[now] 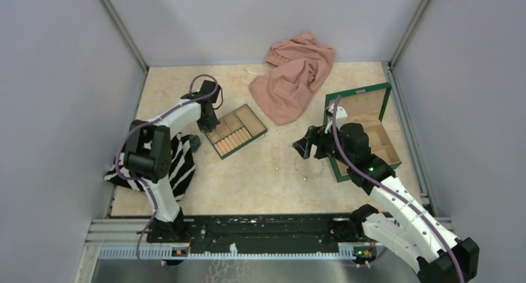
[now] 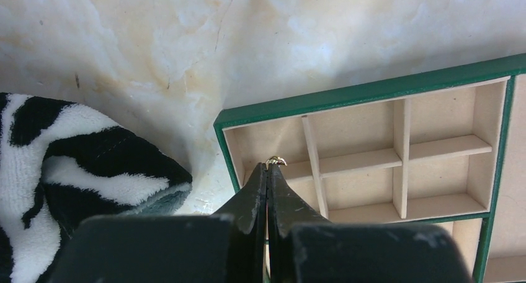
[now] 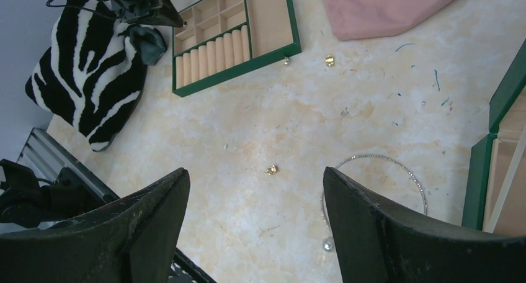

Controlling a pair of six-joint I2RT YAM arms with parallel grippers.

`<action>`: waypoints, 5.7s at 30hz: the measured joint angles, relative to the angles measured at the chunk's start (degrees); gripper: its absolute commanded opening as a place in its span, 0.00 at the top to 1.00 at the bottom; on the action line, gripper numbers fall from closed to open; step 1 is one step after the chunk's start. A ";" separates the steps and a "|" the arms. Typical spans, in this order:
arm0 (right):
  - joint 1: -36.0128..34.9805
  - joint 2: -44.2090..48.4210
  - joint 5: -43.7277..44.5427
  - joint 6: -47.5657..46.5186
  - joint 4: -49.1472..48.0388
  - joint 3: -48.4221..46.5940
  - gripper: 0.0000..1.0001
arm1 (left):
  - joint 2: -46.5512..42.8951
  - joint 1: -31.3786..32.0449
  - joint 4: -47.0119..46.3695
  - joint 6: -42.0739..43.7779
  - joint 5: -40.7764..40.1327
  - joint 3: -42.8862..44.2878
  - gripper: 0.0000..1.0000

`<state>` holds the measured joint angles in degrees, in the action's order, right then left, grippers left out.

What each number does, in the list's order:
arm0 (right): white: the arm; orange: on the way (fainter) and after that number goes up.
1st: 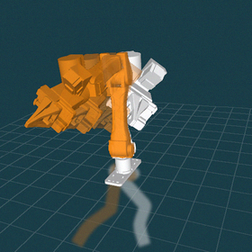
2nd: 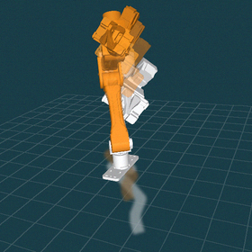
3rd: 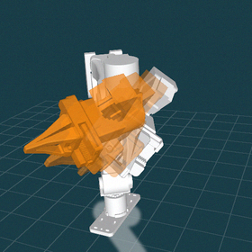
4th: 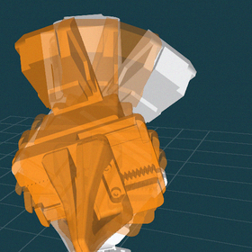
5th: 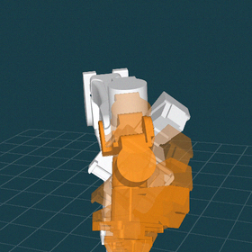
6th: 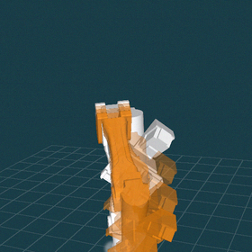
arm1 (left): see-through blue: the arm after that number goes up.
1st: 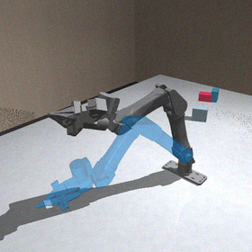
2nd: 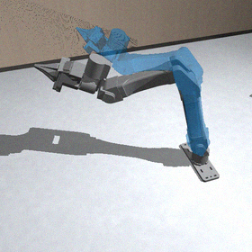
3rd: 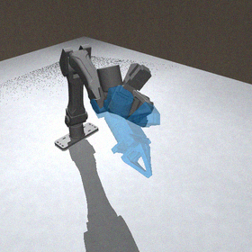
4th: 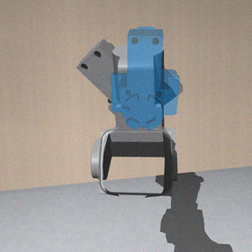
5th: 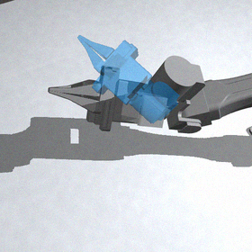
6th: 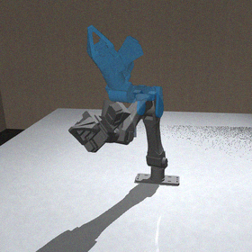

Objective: Organize the mixed jewelry

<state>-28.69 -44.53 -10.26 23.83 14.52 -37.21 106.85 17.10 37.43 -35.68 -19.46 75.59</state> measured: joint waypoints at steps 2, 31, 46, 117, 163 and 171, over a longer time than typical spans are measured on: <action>0.00 0.00 -0.35 0.07 -0.24 0.07 0.21 | 0.00 0.00 -0.26 0.39 -0.02 0.00 1.00; 0.00 2.27 -1.27 0.37 0.11 1.22 0.17 | -9.90 7.69 -3.76 6.62 -5.42 -0.94 0.59; 0.00 2.45 25.42 5.01 13.11 -1.49 0.10 | -5.88 34.03 -12.11 10.95 9.68 -3.26 0.48; 0.00 3.23 17.59 6.88 8.55 -0.63 0.12 | 0.94 34.84 -10.80 19.65 21.55 -2.91 1.00; 0.00 4.70 14.69 7.89 7.78 0.92 0.12 | -1.81 9.53 -12.81 20.33 102.29 -1.42 1.00; 0.00 4.63 14.64 7.89 7.78 0.92 0.12 | -1.79 9.53 -6.80 26.53 106.31 2.21 1.00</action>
<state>-28.69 -39.90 4.38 31.73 22.31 -36.29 105.06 26.63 30.63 -9.15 86.85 77.80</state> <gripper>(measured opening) 0.884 0.005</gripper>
